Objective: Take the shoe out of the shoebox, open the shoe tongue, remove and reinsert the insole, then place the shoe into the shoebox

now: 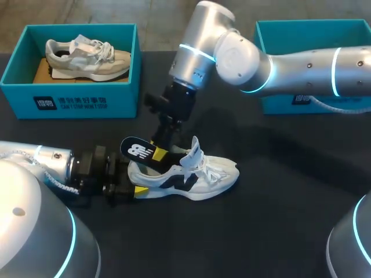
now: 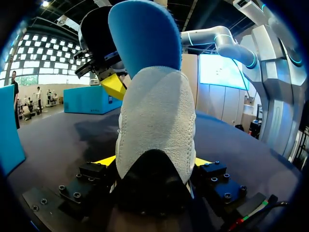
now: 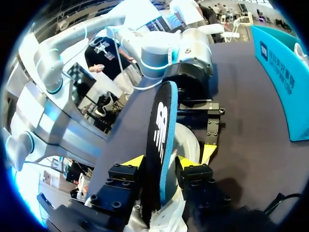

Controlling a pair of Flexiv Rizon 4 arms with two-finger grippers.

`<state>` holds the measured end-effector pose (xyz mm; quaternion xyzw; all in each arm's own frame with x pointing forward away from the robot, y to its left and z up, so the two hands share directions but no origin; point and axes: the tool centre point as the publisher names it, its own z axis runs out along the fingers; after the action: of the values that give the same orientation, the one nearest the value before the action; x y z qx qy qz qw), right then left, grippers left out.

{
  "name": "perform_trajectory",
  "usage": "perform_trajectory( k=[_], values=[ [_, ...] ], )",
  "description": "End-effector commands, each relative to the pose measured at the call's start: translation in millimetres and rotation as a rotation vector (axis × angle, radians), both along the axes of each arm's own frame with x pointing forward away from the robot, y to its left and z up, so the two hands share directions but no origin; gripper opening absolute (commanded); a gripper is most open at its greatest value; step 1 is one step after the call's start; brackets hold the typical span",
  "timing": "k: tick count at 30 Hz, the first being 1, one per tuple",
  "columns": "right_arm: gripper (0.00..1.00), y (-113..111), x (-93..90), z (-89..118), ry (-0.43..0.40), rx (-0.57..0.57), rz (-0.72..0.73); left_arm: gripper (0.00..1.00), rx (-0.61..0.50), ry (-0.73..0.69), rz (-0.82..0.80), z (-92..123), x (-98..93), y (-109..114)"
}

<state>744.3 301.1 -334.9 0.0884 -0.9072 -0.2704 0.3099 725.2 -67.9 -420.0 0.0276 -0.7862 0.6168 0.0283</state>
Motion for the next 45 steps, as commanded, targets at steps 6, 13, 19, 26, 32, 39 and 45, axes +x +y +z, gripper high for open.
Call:
perform_trajectory(
  k=[6,13,19,26,32,39,45],
  values=[
    [0.05,5.4,2.0,-6.7,0.063,-0.023,-0.024,0.00,0.001,-0.001,0.003,-4.1,1.4,-1.0],
    [0.00,4.9,-1.1,-7.5,0.103,-0.015,-0.057,0.00,0.001,-0.001,0.003,-4.1,1.4,-1.0],
    [0.00,3.8,3.7,11.2,0.079,0.030,-0.101,0.00,0.001,-0.001,0.003,-4.1,1.4,-1.0],
    [0.00,3.2,17.6,37.0,0.027,0.011,-0.113,0.00,0.001,-0.001,0.003,-4.1,1.4,-1.0],
    [0.00,2.6,34.4,60.4,-0.024,-0.010,-0.121,0.00,0.001,-0.001,0.003,-4.1,1.4,-1.0],
    [0.00,5.8,48.1,82.5,-0.073,-0.023,-0.115,0.00,0.001,-0.001,0.003,-4.1,1.4,-1.0],
    [0.00,7.1,58.5,96.9,-0.136,-0.023,-0.123,0.00,0.001,-0.001,0.003,-4.1,1.4,-1.0]
  ],
)
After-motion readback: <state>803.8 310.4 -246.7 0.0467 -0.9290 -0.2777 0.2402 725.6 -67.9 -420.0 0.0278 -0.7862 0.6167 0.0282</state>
